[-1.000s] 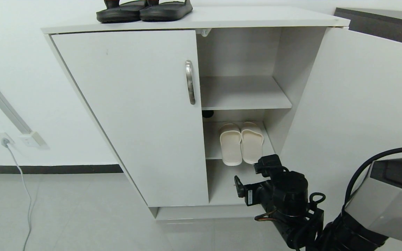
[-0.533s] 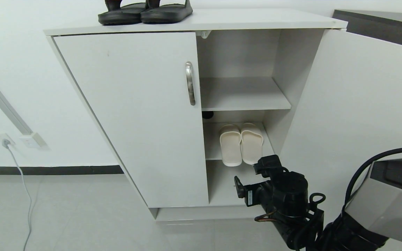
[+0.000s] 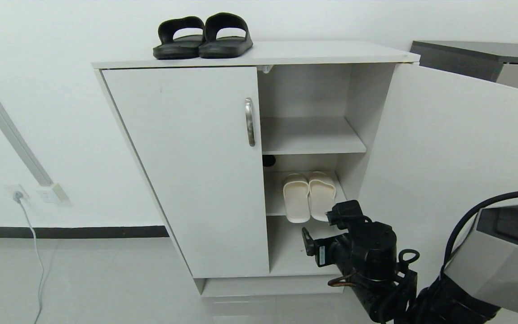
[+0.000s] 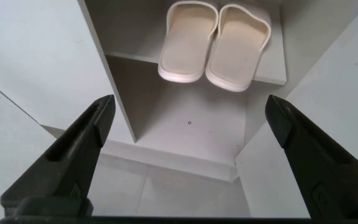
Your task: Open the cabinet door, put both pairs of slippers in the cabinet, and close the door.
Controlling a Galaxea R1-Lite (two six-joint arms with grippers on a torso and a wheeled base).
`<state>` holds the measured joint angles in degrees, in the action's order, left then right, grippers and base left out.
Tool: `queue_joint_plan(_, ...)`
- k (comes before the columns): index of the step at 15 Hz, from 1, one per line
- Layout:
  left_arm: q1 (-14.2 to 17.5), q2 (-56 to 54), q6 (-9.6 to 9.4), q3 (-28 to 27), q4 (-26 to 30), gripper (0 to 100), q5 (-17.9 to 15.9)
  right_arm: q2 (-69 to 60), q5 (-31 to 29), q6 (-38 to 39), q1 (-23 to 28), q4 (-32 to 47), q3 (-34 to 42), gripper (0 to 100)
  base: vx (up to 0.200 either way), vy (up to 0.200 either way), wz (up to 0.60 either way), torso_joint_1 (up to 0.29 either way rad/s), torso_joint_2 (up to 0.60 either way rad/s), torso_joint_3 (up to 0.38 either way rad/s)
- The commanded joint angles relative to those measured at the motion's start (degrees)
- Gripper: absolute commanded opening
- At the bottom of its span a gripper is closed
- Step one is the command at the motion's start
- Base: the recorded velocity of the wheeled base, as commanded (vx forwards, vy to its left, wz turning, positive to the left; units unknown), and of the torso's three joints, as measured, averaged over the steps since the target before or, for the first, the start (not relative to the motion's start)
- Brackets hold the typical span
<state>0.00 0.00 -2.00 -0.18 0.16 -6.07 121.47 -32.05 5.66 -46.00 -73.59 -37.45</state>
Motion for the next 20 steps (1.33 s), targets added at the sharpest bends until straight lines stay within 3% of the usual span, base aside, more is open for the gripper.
queue_joint_plan(1,0.00,0.00,-0.02,0.01,0.02,0,0.01,0.35,-0.03,-0.03,-0.06,-0.06,0.01,100,0.000,0.000,0.00,0.000,0.00,0.000)
queue_joint_plan(9,0.00,0.09,0.15,0.01,0.02,0,0.09,1.14,-0.03,-0.03,-0.06,-1.55,0.01,100,0.000,0.000,0.00,0.000,0.00,0.000)
queue_joint_plan(20,0.00,0.09,0.15,0.01,0.02,0,0.09,1.23,0.06,-0.03,-0.06,-1.55,-0.08,100,0.000,0.200,0.00,0.003,0.00,0.002)
